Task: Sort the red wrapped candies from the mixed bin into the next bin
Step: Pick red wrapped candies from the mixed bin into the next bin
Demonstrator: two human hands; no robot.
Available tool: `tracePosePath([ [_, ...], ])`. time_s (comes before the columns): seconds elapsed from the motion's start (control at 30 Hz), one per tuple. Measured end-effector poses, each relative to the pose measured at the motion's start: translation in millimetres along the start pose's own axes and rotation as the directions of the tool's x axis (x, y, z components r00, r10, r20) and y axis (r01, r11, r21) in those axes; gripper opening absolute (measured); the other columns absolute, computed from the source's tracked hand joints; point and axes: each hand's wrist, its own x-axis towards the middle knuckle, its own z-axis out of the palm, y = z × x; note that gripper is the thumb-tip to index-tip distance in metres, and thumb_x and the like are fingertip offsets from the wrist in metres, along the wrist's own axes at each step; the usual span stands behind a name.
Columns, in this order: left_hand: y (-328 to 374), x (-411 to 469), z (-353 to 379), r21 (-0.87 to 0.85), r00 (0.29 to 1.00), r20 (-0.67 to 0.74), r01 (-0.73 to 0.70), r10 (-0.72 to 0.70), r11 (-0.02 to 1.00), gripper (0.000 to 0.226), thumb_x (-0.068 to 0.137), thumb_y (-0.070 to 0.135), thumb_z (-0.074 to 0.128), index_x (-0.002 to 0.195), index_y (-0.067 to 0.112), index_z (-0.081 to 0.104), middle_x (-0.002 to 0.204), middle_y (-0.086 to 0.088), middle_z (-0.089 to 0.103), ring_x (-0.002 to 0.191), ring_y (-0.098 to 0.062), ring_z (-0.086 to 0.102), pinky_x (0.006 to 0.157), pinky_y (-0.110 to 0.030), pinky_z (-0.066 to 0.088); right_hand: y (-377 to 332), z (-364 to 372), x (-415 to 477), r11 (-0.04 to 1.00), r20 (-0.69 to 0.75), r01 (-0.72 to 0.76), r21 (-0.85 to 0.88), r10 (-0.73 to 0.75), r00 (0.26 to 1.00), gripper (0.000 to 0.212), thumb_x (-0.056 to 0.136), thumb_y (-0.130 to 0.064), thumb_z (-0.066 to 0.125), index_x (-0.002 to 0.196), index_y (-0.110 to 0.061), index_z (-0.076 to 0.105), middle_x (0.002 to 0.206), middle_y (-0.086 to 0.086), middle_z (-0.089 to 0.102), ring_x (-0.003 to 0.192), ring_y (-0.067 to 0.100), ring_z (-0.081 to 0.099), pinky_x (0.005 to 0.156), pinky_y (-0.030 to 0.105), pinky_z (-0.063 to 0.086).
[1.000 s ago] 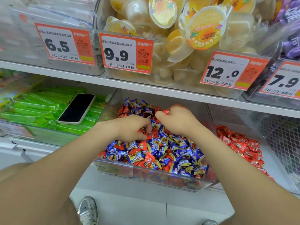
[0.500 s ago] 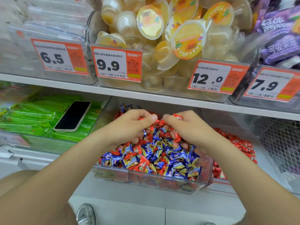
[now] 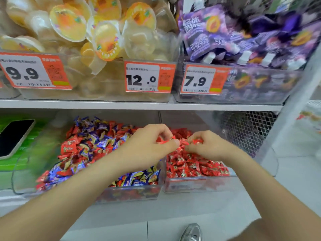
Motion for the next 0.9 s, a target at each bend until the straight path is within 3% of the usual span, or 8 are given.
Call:
tracePosePath([
  [0.1,20,34,27,0.153,0.991,-0.023,-0.123,0.128,0.981,0.021,0.095,0.049,0.066,0.093,0.028,0.065,0.084,0.008,0.069,0.081,-0.009,0.062,0.077,-0.030,0.050,23,-11,3,0.993,0.068,0.098,-0.062,-0.094,0.993,0.032,0.089,-0.028,0.081,0.120,-0.030,0.073,0.098,-0.010,0.076,0.078,0.003,0.065,0.070,0.018,0.047],
  [0.2,18,72,56,0.337,0.981,0.046,-0.194,0.190,0.921,0.014,0.093,0.045,0.063,0.095,0.032,0.060,0.088,0.009,0.063,0.089,-0.021,0.062,0.078,-0.040,0.053,39,-15,11,0.981,-0.015,0.083,-0.177,-0.087,0.996,0.031,0.083,-0.012,0.071,0.102,-0.035,0.074,0.090,-0.011,0.072,0.072,0.008,0.061,0.066,0.024,0.045],
  [0.37,9,106,79,0.337,0.958,0.288,-0.113,0.012,0.935,0.039,0.090,0.043,0.076,0.122,0.023,0.069,0.108,0.005,0.065,0.099,-0.017,0.060,0.081,-0.026,0.043,41,-18,17,0.993,-0.178,0.005,-0.121,-0.026,0.984,0.036,0.083,-0.003,0.056,0.102,-0.024,0.079,0.096,0.000,0.073,0.078,0.017,0.066,0.060,0.020,0.044],
  [0.47,8,98,67,0.297,0.988,0.085,-0.147,0.127,0.944,0.022,0.095,0.028,0.067,0.116,0.025,0.072,0.102,0.009,0.070,0.096,-0.014,0.066,0.088,-0.032,0.053,31,-18,9,0.985,-0.150,0.071,-0.158,-0.095,0.984,0.031,0.086,-0.008,0.060,0.107,-0.024,0.078,0.085,-0.006,0.070,0.070,0.010,0.061,0.064,0.020,0.044],
  [0.53,8,77,54,0.293,0.965,-0.067,-0.225,0.255,0.929,0.017,0.095,0.021,0.061,0.104,0.029,0.072,0.091,0.013,0.069,0.087,-0.007,0.063,0.084,-0.035,0.053,17,-17,1,0.967,-0.083,0.189,-0.172,-0.206,0.975,0.030,0.088,-0.013,0.064,0.110,-0.029,0.076,0.079,-0.010,0.071,0.070,0.004,0.063,0.067,0.021,0.047],
  [0.63,0,37,27,0.324,0.927,-0.156,-0.279,0.342,0.904,0.012,0.092,0.023,0.060,0.095,0.034,0.063,0.085,0.013,0.058,0.083,-0.004,0.057,0.077,-0.031,0.048,-9,-7,-11,0.929,-0.040,0.336,-0.152,-0.346,0.938,0.023,0.090,-0.017,0.065,0.103,-0.032,0.078,0.081,-0.010,0.075,0.074,0.001,0.068,0.074,0.021,0.055],
  [0.77,-30,-5,-18,0.336,0.983,-0.061,-0.145,0.175,0.931,0.010,0.093,0.026,0.062,0.088,0.034,0.062,0.080,0.013,0.065,0.074,-0.007,0.062,0.071,-0.026,0.049,-57,16,-32,0.908,-0.154,0.398,-0.129,-0.415,0.897,0.021,0.090,-0.017,0.060,0.089,-0.030,0.076,0.068,-0.008,0.072,0.065,0.002,0.065,0.070,0.024,0.056],
  [0.9,-65,-35,-47,0.408,0.981,0.192,-0.086,0.006,0.909,0.007,0.095,0.029,0.066,0.091,0.033,0.069,0.081,0.017,0.069,0.074,-0.003,0.065,0.067,-0.016,0.049,-95,52,-47,0.790,0.177,0.570,-0.228,-0.542,0.822,0.026,0.086,-0.010,0.062,0.098,-0.029,0.074,0.072,-0.006,0.070,0.069,0.007,0.063,0.077,0.030,0.056],
])
